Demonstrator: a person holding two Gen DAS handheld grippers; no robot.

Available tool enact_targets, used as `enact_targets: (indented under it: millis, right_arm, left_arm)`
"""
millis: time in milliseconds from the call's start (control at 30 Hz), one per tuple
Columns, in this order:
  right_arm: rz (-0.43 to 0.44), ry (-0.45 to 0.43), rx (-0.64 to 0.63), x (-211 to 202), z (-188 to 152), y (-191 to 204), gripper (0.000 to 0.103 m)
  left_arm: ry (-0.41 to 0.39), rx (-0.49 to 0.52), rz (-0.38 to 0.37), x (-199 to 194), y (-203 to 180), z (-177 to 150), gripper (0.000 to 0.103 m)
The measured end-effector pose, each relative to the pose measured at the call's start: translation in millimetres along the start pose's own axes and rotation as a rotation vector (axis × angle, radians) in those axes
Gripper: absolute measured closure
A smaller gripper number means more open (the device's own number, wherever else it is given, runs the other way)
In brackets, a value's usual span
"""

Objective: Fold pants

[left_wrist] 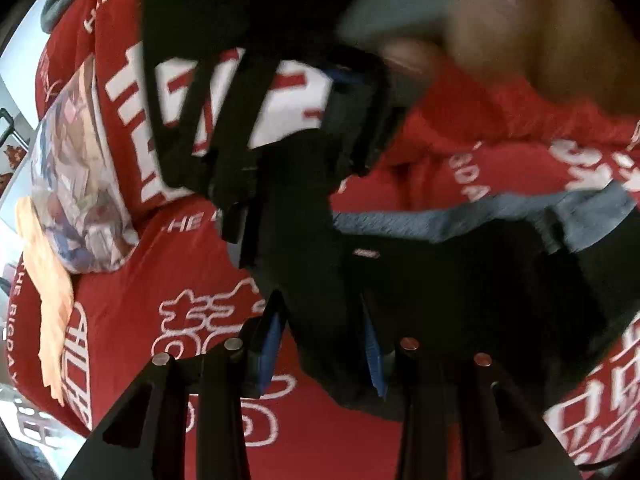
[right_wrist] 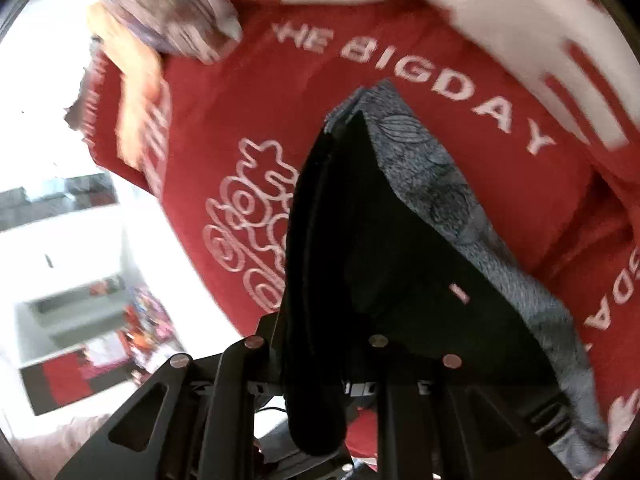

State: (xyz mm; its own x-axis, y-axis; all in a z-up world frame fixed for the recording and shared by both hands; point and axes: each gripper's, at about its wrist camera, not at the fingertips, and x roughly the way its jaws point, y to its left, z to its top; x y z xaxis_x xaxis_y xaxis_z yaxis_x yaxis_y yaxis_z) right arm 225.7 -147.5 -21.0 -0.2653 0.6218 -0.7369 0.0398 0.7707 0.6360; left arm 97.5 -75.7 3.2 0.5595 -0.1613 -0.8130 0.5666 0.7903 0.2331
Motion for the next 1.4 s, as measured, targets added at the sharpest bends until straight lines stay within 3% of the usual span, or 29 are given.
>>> enact_targets:
  millis: [200,467,667,900,1067,1133,1233,1400]
  right_arm:
    - [0.205,-0.224,0.085,-80.3,-69.7,-42.9,0.083]
    - [0.294,-0.481,0.201,-161.5,-192.8,-111.3,0.083]
    - [0.340,-0.604,0.360,-180.6,-281.0,-184.6,0.083]
    - [0.363,-0.654,0.527,-160.5,-346.8,-265.7,0.083]
    - [0.333,-0.620,0.613,-132.9,-364.7,-309.8,0.082]
    - [0.321,-0.606,0.625,-124.1,-365.6,-317.2,0.080]
    - [0.298,-0.594,0.624,-120.6,-365.9,-318.5,0.074]
    - [0.187,-0.582,0.631,-133.7,-378.1,-311.9,0.065]
  left_arm:
    - [-0.093,0.058,-0.070,-51.6,-39.8,27.9,0.065]
    - [-0.148,0.186,-0.228,-101.1,-136.4,56.6,0.065]
    - [-0.125,0.333,-0.323,-110.9,-223.4,54.3,0.065]
    - [-0.055,0.463,-0.364,-94.5,-304.0,37.4,0.065]
    - [0.020,0.540,-0.353,-73.6,-341.1,18.6,0.065]
    - [0.040,0.550,-0.344,-68.6,-344.8,14.9,0.063]
    - [0.071,0.532,-0.352,-69.9,-339.2,14.2,0.049]
    - [0.091,0.497,-0.363,-81.4,-314.5,17.5,0.049]
